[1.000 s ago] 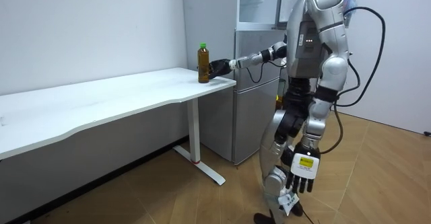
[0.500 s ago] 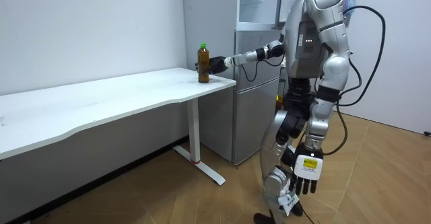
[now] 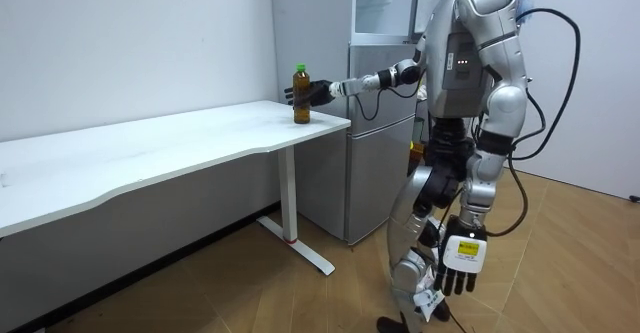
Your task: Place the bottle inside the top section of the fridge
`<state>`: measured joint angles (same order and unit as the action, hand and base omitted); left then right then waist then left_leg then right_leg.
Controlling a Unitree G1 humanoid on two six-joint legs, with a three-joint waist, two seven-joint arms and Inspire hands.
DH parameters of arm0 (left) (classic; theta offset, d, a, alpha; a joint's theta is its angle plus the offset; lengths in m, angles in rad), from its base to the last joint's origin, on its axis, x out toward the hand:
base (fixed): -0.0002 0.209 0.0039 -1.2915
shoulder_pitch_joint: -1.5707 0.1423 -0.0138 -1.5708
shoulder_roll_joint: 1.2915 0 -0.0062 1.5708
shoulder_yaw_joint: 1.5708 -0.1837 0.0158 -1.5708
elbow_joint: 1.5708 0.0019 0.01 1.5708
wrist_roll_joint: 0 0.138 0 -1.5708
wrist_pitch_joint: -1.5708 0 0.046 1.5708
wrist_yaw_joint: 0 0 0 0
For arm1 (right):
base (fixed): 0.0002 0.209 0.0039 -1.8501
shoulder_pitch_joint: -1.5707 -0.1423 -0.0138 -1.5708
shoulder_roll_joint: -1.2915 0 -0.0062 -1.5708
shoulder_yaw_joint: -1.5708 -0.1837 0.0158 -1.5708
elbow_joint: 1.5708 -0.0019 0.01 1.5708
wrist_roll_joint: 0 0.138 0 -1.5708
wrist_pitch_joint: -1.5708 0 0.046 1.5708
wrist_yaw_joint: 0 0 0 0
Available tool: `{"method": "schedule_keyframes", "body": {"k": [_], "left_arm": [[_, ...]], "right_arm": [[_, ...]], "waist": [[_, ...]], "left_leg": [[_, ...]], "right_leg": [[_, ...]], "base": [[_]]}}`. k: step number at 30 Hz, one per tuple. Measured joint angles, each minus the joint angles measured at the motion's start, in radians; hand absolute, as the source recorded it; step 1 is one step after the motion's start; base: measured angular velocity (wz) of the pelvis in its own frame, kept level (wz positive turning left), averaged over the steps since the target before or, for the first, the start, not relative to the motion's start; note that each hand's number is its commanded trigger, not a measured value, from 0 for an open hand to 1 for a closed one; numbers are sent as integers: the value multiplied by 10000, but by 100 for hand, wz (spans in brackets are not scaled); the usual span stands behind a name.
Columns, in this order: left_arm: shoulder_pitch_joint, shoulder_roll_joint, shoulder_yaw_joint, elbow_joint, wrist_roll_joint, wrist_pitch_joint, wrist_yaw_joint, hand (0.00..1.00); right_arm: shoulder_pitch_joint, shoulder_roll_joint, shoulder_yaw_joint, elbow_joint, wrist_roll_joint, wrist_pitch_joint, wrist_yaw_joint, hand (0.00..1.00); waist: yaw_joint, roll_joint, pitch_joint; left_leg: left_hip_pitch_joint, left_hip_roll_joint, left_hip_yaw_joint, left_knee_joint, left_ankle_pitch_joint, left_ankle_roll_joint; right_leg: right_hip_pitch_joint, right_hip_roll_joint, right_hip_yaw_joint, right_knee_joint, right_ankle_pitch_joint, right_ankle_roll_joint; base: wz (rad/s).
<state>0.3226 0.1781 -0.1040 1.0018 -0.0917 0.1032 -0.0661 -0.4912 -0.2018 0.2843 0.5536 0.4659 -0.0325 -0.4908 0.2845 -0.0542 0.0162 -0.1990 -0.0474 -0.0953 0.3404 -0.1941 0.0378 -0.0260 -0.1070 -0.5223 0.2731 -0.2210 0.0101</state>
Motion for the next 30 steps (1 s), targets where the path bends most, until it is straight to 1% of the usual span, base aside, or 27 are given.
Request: {"method": "schedule_keyframes", "body": {"k": [1,4,9,10,11,15,18,20,22,23,26,30], "left_arm": [[2,0,-10,0,-160,-11,79,0],[1,11,-180,-3,-178,-18,200,0],[2,10,-211,-4,-320,-21,264,0],[1,11,-211,-4,-352,-22,300,0],[1,11,-211,-5,-353,-23,340,0],[1,12,-215,-2,-354,-26,366,0],[-1,9,-217,2,-366,-28,367,0],[-6,9,-219,0,-360,-32,371,0],[-6,9,-238,-2,-361,-47,369,0],[-6,14,-287,-1,-361,-71,369,0],[-10,14,-301,-12,-361,-176,355,0],[-40,47,-298,-20,-369,-249,352,0]], "right_arm": [[0,2,1,0,-2,-2,-2,0],[0,1,-1,0,-3,-3,-6,0],[0,1,-4,0,-4,-5,-7,0],[0,1,-5,0,-4,-7,-12,95],[-1,1,-6,-1,-4,-15,-18,100],[-2,2,-2,2,-4,-22,-34,100],[-3,2,-4,36,2,-66,-13,100],[-7,2,-6,261,4,-221,18,100],[-7,2,-8,376,3,-246,50,100],[-7,-1,-9,410,-27,-330,72,100],[-102,0,-21,657,12,-556,153,100],[-298,-46,-22,996,53,-599,360,100]], "waist": [[-1,0,2],[-4,-9,9],[-5,-48,45],[-5,-60,53],[-4,-71,56],[-9,-77,67],[-3,-66,95],[-2,-40,113],[0,-7,134],[-1,16,149],[-3,26,153],[-28,21,149]], "left_leg": [[-7,-2,11,2,0,1],[-11,-4,25,1,0,1],[-38,-3,24,-3,-1,1],[-52,-5,26,-3,-1,1],[-77,-7,28,-1,-1,1],[-156,-11,28,20,1,3],[-172,-10,32,13,0,3],[-175,-10,32,11,0,3],[-178,-13,22,5,0,3],[-181,-15,7,-4,1,3],[-205,-13,-12,-21,1,3],[-184,-16,-100,-18,3,-1]], "right_leg": [[-7,-2,0,2,0,0],[-9,-7,-1,3,0,1],[-34,-65,-13,3,-2,3],[-48,-67,-13,3,-2,3],[-81,-71,-13,11,-2,3],[-149,-74,-20,16,-2,3],[-169,-77,-47,17,-2,3],[-175,-82,-85,14,-2,4],[-176,-84,-89,11,-1,4],[-178,-84,-89,8,-1,4],[-177,-13,-92,-22,-1,4],[-161,9,-111,-29,-1,3]], "base": [[0],[0],[0],[0],[0],[0],[0],[0],[0],[0],[0],[5]]}}
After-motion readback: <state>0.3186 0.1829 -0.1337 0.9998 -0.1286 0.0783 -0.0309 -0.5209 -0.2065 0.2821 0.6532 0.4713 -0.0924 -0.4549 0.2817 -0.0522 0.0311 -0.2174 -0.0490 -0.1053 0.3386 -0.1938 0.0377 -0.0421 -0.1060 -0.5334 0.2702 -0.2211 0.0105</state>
